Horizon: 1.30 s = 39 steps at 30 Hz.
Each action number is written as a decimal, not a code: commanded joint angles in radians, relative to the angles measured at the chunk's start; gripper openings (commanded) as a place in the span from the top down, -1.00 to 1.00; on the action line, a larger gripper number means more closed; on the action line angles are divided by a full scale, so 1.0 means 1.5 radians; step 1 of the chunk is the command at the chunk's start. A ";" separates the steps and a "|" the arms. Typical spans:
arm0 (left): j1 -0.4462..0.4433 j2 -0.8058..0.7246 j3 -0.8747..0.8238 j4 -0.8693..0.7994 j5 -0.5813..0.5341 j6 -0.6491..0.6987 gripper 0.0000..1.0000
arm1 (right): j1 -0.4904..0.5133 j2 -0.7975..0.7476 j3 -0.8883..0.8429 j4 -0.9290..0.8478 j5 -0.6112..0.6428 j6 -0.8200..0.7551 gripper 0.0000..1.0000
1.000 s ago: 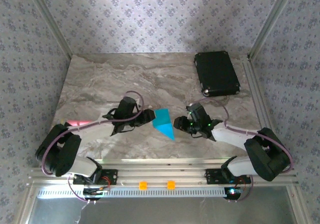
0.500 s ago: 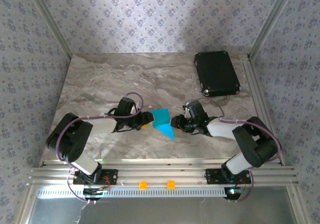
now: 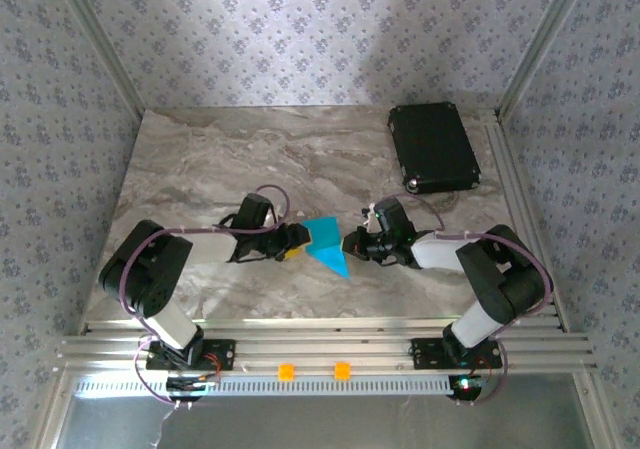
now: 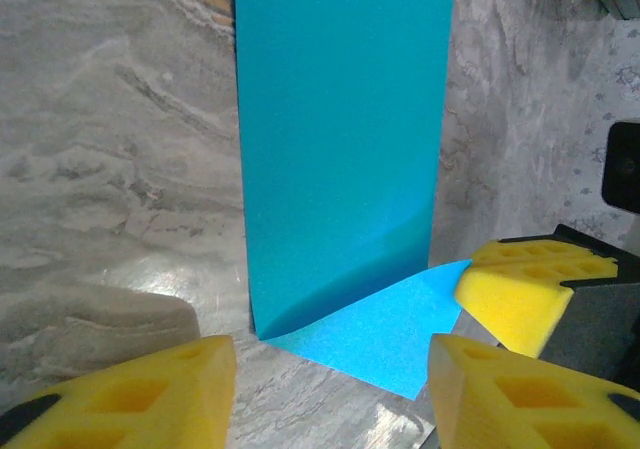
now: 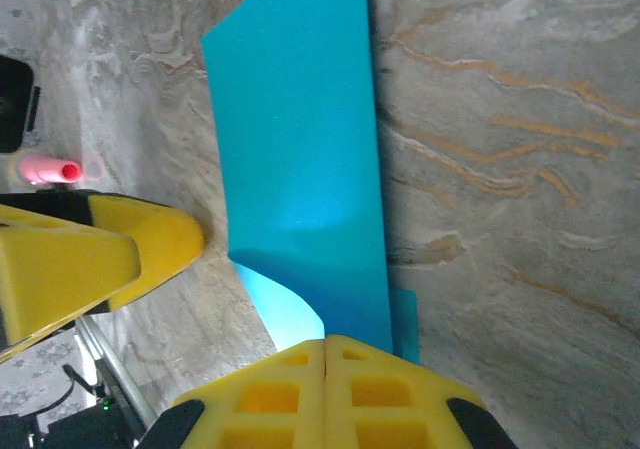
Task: Fold a paper plane with a square sheet of paper (pick it up from the middle)
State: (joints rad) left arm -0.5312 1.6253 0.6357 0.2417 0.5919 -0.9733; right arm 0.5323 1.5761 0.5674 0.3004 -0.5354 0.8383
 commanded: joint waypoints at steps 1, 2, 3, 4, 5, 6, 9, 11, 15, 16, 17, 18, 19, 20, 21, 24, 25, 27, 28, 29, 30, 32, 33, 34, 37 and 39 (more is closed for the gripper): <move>0.008 0.007 0.025 0.004 0.018 -0.004 -0.13 | -0.009 -0.015 -0.016 0.028 -0.028 -0.002 0.90; 0.008 0.009 0.028 0.003 0.018 -0.004 -0.14 | -0.012 -0.013 -0.023 0.043 -0.032 0.005 0.90; 0.008 0.011 0.030 0.002 0.020 -0.003 -0.15 | -0.014 -0.011 -0.028 0.060 -0.038 0.013 0.90; 0.008 0.013 0.033 0.004 0.023 -0.004 -0.16 | -0.018 -0.009 -0.037 0.082 -0.044 0.022 0.90; 0.008 0.017 0.036 0.004 0.027 -0.005 -0.15 | -0.021 -0.007 -0.045 0.103 -0.049 0.033 0.90; 0.008 0.018 0.038 0.004 0.029 -0.005 -0.16 | -0.026 -0.007 -0.052 0.119 -0.053 0.040 0.90; 0.008 0.025 0.043 0.004 0.030 -0.007 -0.15 | -0.038 -0.008 -0.073 0.159 -0.057 0.056 0.90; 0.008 0.028 0.046 0.005 0.032 -0.008 -0.15 | -0.041 -0.007 -0.076 0.158 -0.058 0.052 0.91; 0.008 0.036 0.053 0.005 0.037 -0.007 -0.13 | -0.049 0.000 -0.086 0.176 -0.061 0.057 0.91; 0.008 0.040 0.055 0.006 0.038 -0.007 -0.13 | -0.050 0.002 -0.089 0.185 -0.064 0.061 0.91; 0.008 0.044 0.058 0.008 0.041 -0.009 -0.11 | -0.051 0.005 -0.093 0.197 -0.067 0.064 0.91; 0.007 0.047 0.060 0.011 0.044 -0.009 -0.07 | -0.052 0.006 -0.097 0.206 -0.070 0.069 0.91; 0.007 0.052 0.063 0.014 0.049 -0.010 -0.05 | -0.054 0.007 -0.100 0.215 -0.074 0.076 0.92; 0.007 0.056 0.067 0.014 0.052 -0.010 -0.04 | -0.053 0.007 -0.101 0.225 -0.077 0.082 0.92; 0.007 0.060 0.070 0.014 0.052 -0.010 -0.04 | -0.054 0.005 -0.103 0.231 -0.080 0.083 0.92; 0.006 0.065 0.072 0.018 0.052 -0.014 -0.04 | -0.053 -0.003 -0.101 0.230 -0.083 0.083 0.92; 0.005 0.067 0.074 0.019 0.052 -0.015 -0.04 | -0.053 -0.007 -0.103 0.231 -0.084 0.083 0.92; 0.006 0.070 0.075 0.022 0.055 -0.017 -0.04 | -0.053 -0.012 -0.104 0.228 -0.084 0.082 0.93; 0.006 0.073 0.078 0.021 0.056 -0.016 -0.04 | -0.053 -0.014 -0.105 0.229 -0.084 0.082 0.93; 0.006 0.075 0.078 0.022 0.058 -0.016 -0.04 | -0.054 -0.014 -0.106 0.232 -0.085 0.083 0.93; 0.006 0.077 0.080 0.021 0.057 -0.015 -0.03 | -0.054 -0.015 -0.107 0.235 -0.088 0.085 0.93; 0.005 0.081 0.082 0.021 0.060 -0.016 -0.03 | -0.053 -0.015 -0.110 0.251 -0.094 0.092 0.93; 0.005 0.083 0.083 0.021 0.060 -0.017 -0.03 | -0.053 -0.015 -0.112 0.261 -0.096 0.097 0.93; 0.005 0.084 0.082 0.022 0.060 -0.017 -0.03 | -0.054 -0.015 -0.115 0.268 -0.098 0.100 0.93; 0.005 0.087 0.088 0.019 0.061 -0.016 -0.02 | -0.054 -0.016 -0.121 0.292 -0.104 0.108 0.93; 0.006 0.091 0.091 0.018 0.062 -0.016 -0.02 | -0.054 -0.016 -0.124 0.303 -0.108 0.116 0.93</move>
State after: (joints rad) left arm -0.5236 1.7416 0.7441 0.2626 0.6628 -0.9966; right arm 0.4576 1.5707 0.3946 0.7006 -0.6708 0.9844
